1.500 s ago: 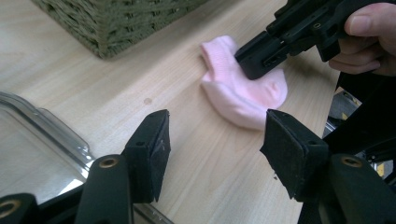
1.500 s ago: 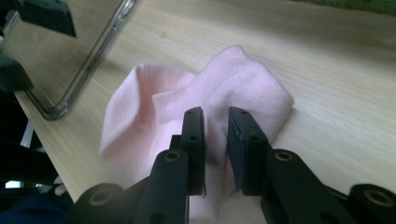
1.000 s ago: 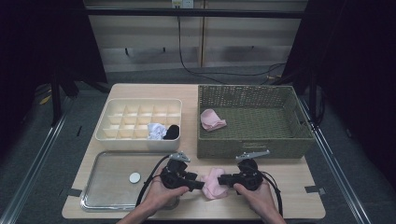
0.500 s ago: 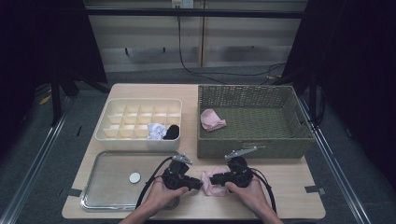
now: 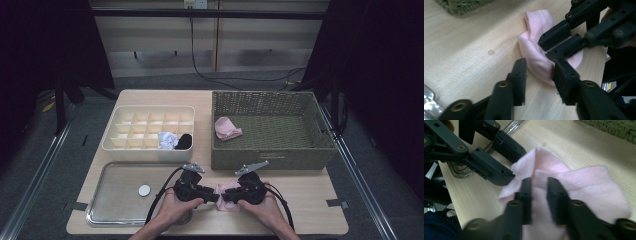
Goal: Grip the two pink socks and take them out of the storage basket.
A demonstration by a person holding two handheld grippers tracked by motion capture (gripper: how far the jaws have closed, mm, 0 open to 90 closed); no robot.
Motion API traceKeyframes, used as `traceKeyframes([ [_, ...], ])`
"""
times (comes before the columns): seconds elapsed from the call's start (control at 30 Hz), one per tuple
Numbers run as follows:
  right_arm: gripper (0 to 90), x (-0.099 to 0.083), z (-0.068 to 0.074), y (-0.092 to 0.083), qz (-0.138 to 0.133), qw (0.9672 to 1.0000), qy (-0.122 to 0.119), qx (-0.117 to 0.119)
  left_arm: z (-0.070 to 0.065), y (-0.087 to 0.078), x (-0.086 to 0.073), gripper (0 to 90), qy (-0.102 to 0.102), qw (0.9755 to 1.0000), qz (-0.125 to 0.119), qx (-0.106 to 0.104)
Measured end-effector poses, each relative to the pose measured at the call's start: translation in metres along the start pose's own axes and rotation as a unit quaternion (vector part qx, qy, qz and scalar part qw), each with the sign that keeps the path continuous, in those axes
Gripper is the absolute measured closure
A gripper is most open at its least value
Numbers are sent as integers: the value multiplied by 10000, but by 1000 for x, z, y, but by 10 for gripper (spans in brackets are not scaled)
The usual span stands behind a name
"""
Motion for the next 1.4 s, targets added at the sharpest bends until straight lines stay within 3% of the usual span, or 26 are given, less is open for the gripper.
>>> traceKeyframes([
  [0.13,893,-2,-2,0,31,9999,83,-53,0,4,-1,723,118,9999,115,-29],
  [0.3,900,-2,-2,-2,-2,9997,236,-105,-1,4,-2,851,162,9998,134,-25],
  [0.47,900,-1,-6,-16,-213,9992,332,-119,-1,2,-2,866,109,9999,124,-30],
  [0.5,900,-1,-6,-18,-258,9989,374,-112,0,2,-2,866,30,9999,78,-152],
  [0.53,900,-1,-7,-21,-324,9986,421,-59,-1,1,-1,867,-12,9999,45,-116],
  [0.6,898,-1,-8,-23,-363,9980,495,-165,0,-3,0,867,-19,9996,-64,-288],
  [0.7,794,-1,-11,-24,-368,9975,576,-153,-1,-11,2,866,-66,9992,-207,-332],
  [0.87,630,-3,-2,-19,-308,9986,426,-41,0,-18,2,866,-182,9984,-361,-402],
  [1.0,580,-1,3,-17,-296,9992,274,58,-3,-20,4,866,-253,9968,-466,-596],
  [1.17,526,-3,8,-10,-81,9998,121,126,-6,-24,6,867,-258,9960,-577,-628],
  [1.33,465,-3,10,-5,-69,9997,148,206,-8,-23,6,868,-200,9959,-550,-693],
  [1.4,495,-2,9,-3,-158,9995,204,173,-10,-21,5,868,-179,9958,-514,-742],
])
Point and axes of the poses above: each handheld gripper's, and its own axes: y roughly forward along the jaws, x roughly out of its top, z roughly to its left, the point moved 2 cm from there along y, roughly forward along the jaws, and after that the axes turned 2 degrees about x, right-handed, at the moved point
